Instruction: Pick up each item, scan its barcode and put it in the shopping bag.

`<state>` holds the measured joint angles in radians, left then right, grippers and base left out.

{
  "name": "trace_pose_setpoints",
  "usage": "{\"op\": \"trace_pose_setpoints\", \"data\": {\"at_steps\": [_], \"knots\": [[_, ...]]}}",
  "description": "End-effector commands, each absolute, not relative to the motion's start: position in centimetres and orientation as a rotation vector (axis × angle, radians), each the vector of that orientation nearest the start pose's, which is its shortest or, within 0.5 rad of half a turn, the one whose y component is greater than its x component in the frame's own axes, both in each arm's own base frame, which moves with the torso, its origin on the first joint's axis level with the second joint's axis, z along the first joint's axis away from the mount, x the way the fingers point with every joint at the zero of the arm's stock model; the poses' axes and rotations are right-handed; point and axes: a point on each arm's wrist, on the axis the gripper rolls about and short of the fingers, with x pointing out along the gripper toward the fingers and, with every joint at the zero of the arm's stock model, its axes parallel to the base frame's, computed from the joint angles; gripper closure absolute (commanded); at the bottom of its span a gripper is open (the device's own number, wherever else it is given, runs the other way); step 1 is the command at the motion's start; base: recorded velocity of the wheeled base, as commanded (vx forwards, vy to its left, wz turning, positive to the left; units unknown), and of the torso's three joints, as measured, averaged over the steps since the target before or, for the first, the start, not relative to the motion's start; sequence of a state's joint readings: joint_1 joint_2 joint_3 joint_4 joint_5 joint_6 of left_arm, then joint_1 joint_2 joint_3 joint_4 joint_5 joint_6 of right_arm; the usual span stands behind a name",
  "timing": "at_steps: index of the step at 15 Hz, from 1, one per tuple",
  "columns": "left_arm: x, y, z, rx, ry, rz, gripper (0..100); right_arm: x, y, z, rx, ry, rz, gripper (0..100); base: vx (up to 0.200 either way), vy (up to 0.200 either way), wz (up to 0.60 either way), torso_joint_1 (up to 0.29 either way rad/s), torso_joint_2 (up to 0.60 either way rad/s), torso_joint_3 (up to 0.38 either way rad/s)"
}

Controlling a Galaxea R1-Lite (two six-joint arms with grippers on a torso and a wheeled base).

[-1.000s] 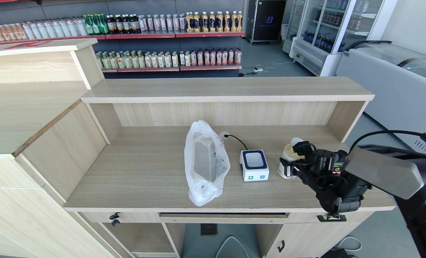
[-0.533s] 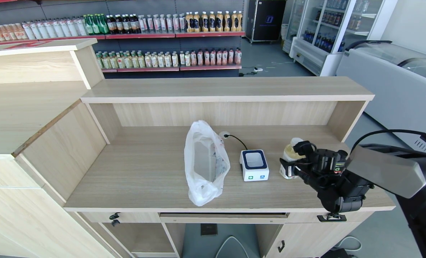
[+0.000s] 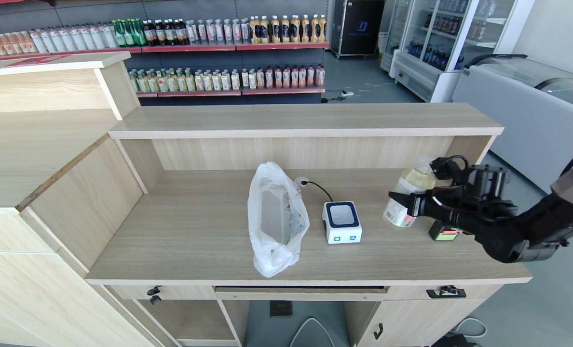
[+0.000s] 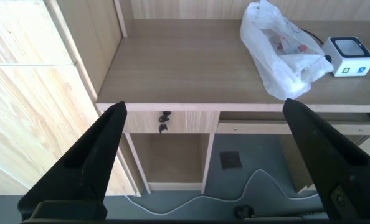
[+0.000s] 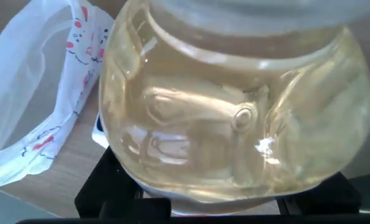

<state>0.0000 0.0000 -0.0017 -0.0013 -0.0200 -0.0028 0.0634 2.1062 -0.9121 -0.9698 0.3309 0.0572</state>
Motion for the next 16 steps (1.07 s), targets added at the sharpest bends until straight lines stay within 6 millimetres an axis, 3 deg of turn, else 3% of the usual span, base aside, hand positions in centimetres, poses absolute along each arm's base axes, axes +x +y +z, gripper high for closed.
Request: {"op": "trace_pose_setpoints", "data": {"at_steps": [1,5,12,16], "knots": [[-2.3,0.0,7.6,-0.003,-0.002,-0.020,0,31.7,2.0,19.3,0.256,0.198,0.540,100,0.000,0.000,0.00,0.000,0.00,0.000],[-2.3,0.0,7.6,-0.003,-0.002,-0.020,0,25.8,2.9,25.0,0.431,0.160,0.864,100,0.000,0.000,0.00,0.000,0.00,0.000],[-2.3,0.0,7.6,-0.003,-0.002,-0.020,0,21.1,7.4,27.8,0.420,0.158,1.199,100,0.000,0.000,0.00,0.000,0.00,0.000],[-2.3,0.0,7.6,-0.003,-0.002,-0.020,0,19.6,8.8,28.5,0.445,0.186,1.309,100,0.000,0.000,0.00,0.000,0.00,0.000]]}}
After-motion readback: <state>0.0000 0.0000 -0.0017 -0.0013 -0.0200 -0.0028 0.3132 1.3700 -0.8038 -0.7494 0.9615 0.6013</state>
